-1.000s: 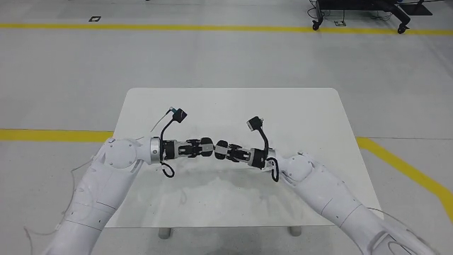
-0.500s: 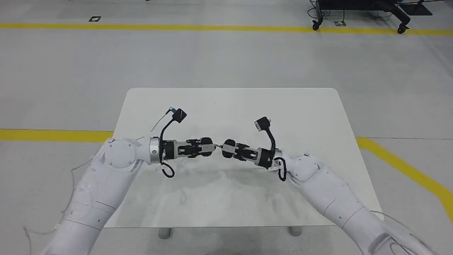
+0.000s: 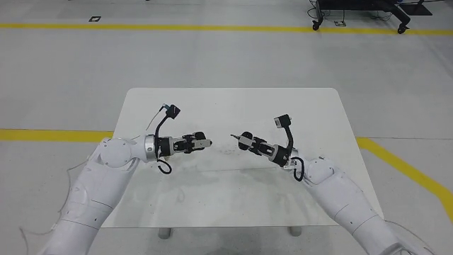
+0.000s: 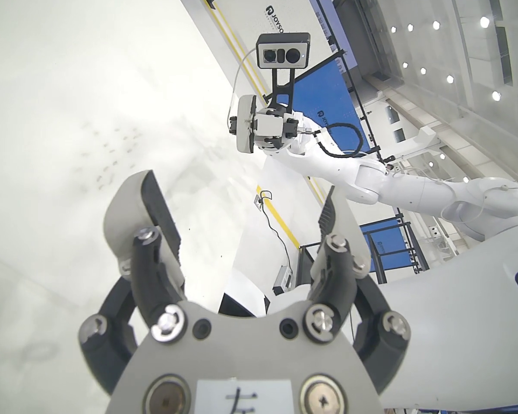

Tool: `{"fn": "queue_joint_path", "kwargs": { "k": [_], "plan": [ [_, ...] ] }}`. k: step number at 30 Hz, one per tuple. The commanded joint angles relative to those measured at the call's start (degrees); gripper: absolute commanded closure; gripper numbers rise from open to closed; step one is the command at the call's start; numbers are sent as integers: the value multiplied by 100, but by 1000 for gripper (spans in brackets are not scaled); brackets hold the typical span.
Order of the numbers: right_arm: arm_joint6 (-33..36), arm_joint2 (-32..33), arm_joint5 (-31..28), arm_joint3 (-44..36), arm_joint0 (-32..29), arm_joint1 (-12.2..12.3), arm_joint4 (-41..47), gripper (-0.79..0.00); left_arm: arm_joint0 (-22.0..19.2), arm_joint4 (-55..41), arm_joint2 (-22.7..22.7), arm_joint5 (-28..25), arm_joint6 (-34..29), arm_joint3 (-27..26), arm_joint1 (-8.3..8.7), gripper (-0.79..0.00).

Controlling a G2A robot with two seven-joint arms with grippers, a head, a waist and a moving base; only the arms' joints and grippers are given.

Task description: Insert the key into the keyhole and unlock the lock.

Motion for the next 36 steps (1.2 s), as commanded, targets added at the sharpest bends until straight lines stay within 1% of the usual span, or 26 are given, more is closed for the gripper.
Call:
{"fn": "queue_joint_path", "kwargs": {
  "k": [1, 4, 6, 8, 9, 11, 13, 17, 19, 20, 22, 25, 26, 28, 31, 32, 34, 35, 36],
  "plan": [
    [1, -2, 2, 1, 1, 0, 1, 0, -1, -1, 1, 0, -3, -1, 0, -785],
    [1, -2, 2, 1, 1, 0, 1, 0, -1, -1, 1, 0, -3, -1, 0, -785],
    [1, -2, 2, 1, 1, 0, 1, 0, 67, 135, 1, 39, 132, -220, 8, -785],
    [1, -2, 2, 1, 1, 0, 1, 0, 165, 475, -193, -19, 256, -474, 69, -785],
    [1, -2, 2, 1, 1, 0, 1, 0, 241, 842, -362, -30, 363, -644, 120, -785],
    [1, -2, 2, 1, 1, 0, 1, 0, 516, 1610, -783, -16, 562, -1147, 239, -785],
    [1, -2, 2, 1, 1, 0, 1, 0, 916, 2324, -1301, 32, 630, -1742, 368, -785],
    [1, -2, 2, 1, 1, 0, 1, 0, 1755, 3320, -2340, 115, 530, -2767, 573, -785],
    [1, -2, 2, 1, 1, 0, 1, 0, 2071, 3883, -2650, 171, 498, -3094, 631, -785],
    [1, -2, 2, 1, 1, 0, 1, 0, 2184, 4200, -2740, 312, 559, -3197, 645, -785],
    [1, -2, 2, 1, 1, 0, 1, 0, 2362, 4701, -2674, 453, 633, -3402, 653, -785],
    [1, -2, 2, 1, 1, 0, 1, 0, 2419, 5271, -2416, 403, 637, -3451, 661, -785],
    [1, -2, 2, 1, 1, 0, 1, 0, 2383, 5556, -2307, 437, 649, -3419, 661, -785],
    [1, -2, 2, 1, 1, 0, 1, 0, 2288, 6204, -2028, 733, 820, -3325, 640, -785],
    [1, -2, 2, 1, 1, 0, 1, 0, 2089, 6698, -1591, 935, 994, -3062, 598, -785],
    [1, -2, 2, 1, 1, 0, 1, 0, 2009, 6791, -1479, 987, 1038, -2955, 584, -773],
    [1, -2, 2, 1, 1, 0, 1, 0, 1846, 6867, -1307, 1080, 1135, -2702, 556, -714],
    [1, -2, 2, 1, 1, 0, 1, 0, 1763, 6854, -1236, 1120, 1162, -2574, 542, -680],
    [1, -2, 2, 1, 1, 0, 1, 0, 1683, 6846, -1159, 1122, 1152, -2450, 530, -619]
  ]
}}
